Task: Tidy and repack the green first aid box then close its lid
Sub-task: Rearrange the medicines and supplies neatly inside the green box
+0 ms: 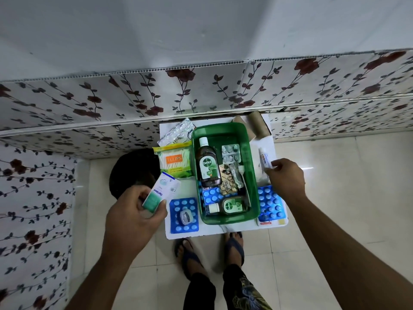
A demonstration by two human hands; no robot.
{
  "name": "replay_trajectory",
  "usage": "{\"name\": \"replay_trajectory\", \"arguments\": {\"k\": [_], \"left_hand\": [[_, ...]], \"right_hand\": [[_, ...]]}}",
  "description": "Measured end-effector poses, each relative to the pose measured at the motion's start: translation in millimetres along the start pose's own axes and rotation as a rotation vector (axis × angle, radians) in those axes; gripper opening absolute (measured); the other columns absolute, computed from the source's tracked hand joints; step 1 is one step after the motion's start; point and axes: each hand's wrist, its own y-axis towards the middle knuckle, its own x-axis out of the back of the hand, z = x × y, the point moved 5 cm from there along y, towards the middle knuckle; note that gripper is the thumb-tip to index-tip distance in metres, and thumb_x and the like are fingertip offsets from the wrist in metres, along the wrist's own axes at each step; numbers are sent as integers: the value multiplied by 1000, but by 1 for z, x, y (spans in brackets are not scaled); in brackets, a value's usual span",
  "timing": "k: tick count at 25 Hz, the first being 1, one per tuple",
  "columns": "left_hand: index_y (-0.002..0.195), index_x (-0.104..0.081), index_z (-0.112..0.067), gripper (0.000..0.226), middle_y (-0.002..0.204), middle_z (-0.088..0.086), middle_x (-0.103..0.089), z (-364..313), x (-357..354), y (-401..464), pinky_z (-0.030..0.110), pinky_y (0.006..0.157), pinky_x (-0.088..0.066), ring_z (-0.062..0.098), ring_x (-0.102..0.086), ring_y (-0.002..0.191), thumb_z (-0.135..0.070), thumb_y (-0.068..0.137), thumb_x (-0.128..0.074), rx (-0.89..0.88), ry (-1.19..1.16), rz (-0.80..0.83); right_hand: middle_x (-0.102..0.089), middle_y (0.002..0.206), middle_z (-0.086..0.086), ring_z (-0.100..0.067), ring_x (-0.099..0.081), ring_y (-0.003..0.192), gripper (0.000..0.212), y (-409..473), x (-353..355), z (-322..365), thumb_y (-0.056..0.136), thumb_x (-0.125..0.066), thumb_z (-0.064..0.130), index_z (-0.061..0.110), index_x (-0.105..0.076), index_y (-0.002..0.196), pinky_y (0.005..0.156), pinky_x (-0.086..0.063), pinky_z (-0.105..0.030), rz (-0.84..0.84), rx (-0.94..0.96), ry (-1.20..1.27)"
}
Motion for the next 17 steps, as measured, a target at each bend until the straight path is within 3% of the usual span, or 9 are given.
{"name": "replay_trajectory", "arguments": {"k": [3,5,7,9,13,17], "left_hand": [[82,-59,-23,26,68,-15,-64,-62,-5,2,20,50,-47,3,-62,62,-33,70,-79,40,-180,11],[83,-57,-20,28,68,-12,-62,-101,-35,17,23,52,-44,4,-60,59,-40,73,-75,43,-119,93],[83,-56,-15,33,71,-4,-61,-126,-70,37,27,52,-37,16,-58,63,-44,77,-70,42,-11,161],[80,-54,-12,36,70,0,-58,-134,-99,55,27,46,-31,15,-53,57,-44,79,-70,70,34,172],[102,-62,-13,37,90,3,-69,-132,-141,72,27,58,-46,19,-65,74,-45,84,-67,97,-46,238],[120,-63,-17,30,101,1,-73,-132,-156,69,30,68,-56,15,-68,78,-25,91,-59,122,-243,364]], "right_hand": [[-65,84,2,-23,-62,81,26,-6,8,-2,83,-67,23,12,-66,107,72,-46,-31,-50,-33,112],[-67,87,0,-22,-62,81,26,-14,13,-4,84,-66,24,12,-65,108,73,-44,-30,-74,-45,190],[-69,89,-1,-24,-66,85,27,-22,14,-7,84,-67,25,15,-65,108,78,-51,-35,-87,-60,279],[-70,90,-1,-23,-67,84,25,-26,13,-8,84,-67,27,17,-64,107,81,-54,-39,-87,-59,340],[-67,86,3,-19,-68,80,19,-23,16,-10,84,-69,28,23,-61,101,76,-55,-37,-84,-46,390],[-68,84,4,-15,-67,77,25,-22,19,-11,84,-70,27,16,-66,106,74,-54,-32,-80,-43,381]]}}
